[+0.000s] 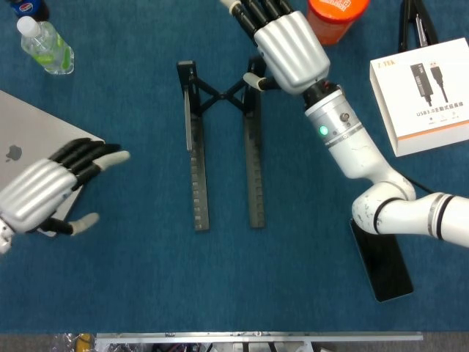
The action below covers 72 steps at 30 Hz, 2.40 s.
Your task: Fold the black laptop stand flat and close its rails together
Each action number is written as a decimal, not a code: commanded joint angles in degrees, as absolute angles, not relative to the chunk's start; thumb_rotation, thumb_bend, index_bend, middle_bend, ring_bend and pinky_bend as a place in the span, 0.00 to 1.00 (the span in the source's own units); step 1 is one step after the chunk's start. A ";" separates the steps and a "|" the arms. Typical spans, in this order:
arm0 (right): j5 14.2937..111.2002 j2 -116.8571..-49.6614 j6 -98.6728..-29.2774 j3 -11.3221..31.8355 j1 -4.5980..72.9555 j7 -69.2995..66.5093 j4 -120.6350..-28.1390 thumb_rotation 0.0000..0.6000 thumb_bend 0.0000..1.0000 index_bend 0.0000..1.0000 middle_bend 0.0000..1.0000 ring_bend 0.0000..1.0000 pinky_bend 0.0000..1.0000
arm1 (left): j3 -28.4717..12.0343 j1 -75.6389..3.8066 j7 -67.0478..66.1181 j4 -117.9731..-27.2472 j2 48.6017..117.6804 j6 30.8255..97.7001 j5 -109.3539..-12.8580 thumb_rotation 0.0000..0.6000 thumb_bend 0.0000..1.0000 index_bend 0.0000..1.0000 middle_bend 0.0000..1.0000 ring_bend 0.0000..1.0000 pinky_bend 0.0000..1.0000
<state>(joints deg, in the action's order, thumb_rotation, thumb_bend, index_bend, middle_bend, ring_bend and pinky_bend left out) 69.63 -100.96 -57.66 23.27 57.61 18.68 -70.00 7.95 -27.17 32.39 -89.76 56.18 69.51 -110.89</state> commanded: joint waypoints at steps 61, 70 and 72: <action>68.68 -99.69 -58.61 20.49 59.29 18.48 -70.33 1.00 0.06 0.00 0.05 0.01 0.18 | 14.51 -56.18 69.35 -75.00 72.92 58.05 -108.43 1.00 0.32 0.05 0.06 0.00 0.00; 68.72 -99.23 -58.90 20.12 58.81 18.34 -70.97 1.00 0.06 0.00 0.05 0.01 0.18 | 14.63 -56.56 69.56 -71.54 75.73 57.52 -106.88 1.00 0.32 0.05 0.06 0.00 0.00; 68.80 -98.96 -59.07 20.00 58.58 18.31 -71.37 1.00 0.06 0.00 0.05 0.01 0.18 | 14.50 -56.41 68.60 -70.75 76.43 57.18 -106.34 1.00 0.32 0.05 0.06 0.00 0.00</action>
<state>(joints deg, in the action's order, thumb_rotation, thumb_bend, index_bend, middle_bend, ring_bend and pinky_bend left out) 68.76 -99.04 -59.01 20.05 58.66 18.33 -71.28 14.59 -56.49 69.12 -71.13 75.99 57.43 -106.71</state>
